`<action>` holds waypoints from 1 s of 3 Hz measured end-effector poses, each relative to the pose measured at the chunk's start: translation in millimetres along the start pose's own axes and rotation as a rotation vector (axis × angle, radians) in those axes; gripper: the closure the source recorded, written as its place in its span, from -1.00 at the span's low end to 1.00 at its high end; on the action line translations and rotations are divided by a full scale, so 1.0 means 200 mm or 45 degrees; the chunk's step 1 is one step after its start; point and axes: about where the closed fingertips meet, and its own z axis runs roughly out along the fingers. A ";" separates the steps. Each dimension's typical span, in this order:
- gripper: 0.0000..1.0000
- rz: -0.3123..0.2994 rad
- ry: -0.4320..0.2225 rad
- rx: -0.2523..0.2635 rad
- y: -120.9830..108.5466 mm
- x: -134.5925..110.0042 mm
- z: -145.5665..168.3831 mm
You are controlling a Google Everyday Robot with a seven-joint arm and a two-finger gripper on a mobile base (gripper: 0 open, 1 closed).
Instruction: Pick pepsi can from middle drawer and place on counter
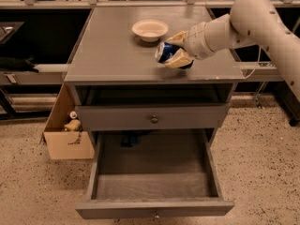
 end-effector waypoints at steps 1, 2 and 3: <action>-0.45 -0.004 -0.005 0.008 -0.03 0.00 0.02; -0.91 -0.011 -0.010 0.008 -0.04 -0.01 0.03; -1.00 -0.025 -0.022 0.022 -0.05 -0.02 0.02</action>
Offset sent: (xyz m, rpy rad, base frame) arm 0.0140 0.0027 0.0073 0.0052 -0.0243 0.0020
